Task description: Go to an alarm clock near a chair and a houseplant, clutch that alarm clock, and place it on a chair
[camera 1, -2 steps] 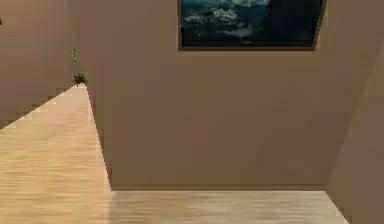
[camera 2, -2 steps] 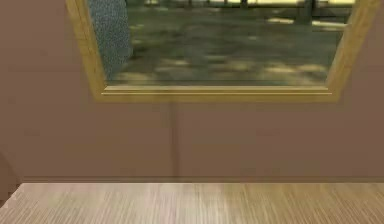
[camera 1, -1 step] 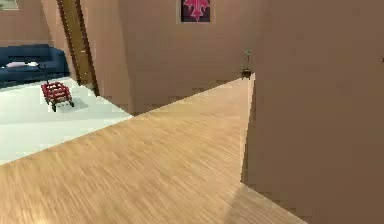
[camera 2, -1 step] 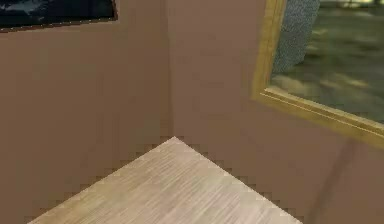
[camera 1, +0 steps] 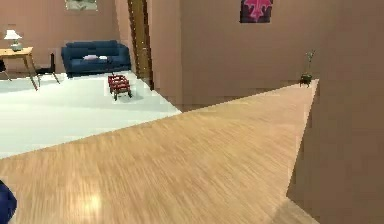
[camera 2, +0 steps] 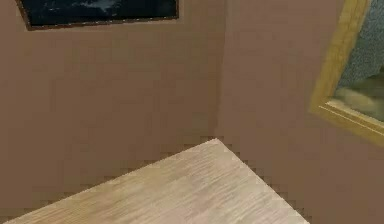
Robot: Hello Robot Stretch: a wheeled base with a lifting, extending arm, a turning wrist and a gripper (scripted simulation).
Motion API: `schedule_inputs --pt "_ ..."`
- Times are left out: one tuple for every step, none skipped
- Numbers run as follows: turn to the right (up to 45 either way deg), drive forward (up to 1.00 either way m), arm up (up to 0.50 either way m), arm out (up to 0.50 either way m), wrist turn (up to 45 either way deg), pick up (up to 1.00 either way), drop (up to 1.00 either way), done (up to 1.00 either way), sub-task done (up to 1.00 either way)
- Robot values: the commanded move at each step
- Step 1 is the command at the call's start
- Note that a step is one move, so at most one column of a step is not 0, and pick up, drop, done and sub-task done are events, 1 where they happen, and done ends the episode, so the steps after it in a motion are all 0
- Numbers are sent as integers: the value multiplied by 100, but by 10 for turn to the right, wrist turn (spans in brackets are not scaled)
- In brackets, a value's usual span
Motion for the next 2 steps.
schedule_inputs --pt "0 100 0 0 0 0 0 0 0" --pt "-30 0 0 0 0 0 0 0 0"
